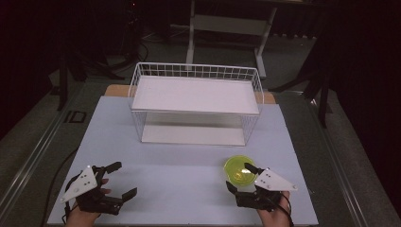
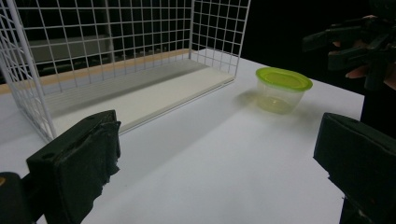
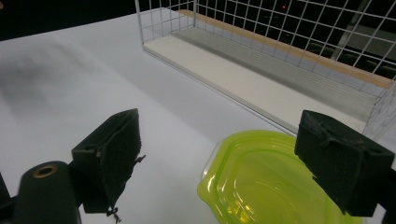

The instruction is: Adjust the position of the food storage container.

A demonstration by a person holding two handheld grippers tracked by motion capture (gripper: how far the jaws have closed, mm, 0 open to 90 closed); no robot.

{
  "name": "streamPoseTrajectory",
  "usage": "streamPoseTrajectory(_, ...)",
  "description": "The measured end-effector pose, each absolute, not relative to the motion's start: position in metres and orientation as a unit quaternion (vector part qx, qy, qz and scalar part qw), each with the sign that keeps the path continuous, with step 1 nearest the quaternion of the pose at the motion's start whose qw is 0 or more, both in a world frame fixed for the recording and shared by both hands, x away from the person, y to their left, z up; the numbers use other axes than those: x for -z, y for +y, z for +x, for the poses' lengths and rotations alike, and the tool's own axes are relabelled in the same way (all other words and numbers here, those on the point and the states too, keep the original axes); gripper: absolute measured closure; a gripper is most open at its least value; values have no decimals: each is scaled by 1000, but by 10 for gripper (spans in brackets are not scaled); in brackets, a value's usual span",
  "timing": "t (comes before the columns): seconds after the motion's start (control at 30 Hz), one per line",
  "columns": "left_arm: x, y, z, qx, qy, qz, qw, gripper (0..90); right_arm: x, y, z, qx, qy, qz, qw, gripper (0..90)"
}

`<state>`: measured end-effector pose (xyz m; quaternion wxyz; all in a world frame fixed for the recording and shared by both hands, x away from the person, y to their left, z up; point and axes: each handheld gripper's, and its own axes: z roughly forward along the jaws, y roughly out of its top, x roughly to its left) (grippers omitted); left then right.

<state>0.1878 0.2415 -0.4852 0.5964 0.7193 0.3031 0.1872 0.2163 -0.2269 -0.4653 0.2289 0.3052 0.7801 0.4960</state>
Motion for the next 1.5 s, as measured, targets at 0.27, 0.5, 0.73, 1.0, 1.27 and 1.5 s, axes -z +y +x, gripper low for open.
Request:
streamPoseTrajectory(0.27,485,241,188,-189,302,718,598,13,461,-216,209,-506,789,280,208,139)
streamPoseTrajectory(0.5,485,239,187,-189,298,717,601,13,445,-208,207,-514,793,258,200,144)
streamPoseTrajectory(0.73,485,236,186,-186,294,720,600,13,423,-211,217,-519,784,256,227,138)
streamPoseTrajectory(1.0,486,233,187,-181,286,724,601,13,410,-226,236,-523,768,284,237,138)
streamPoseTrajectory(1.27,485,234,186,-181,287,722,604,13,417,-242,261,-505,762,322,247,217)
streamPoseTrajectory(1.5,485,235,186,-180,289,719,606,13,430,-268,276,-483,745,374,268,411)
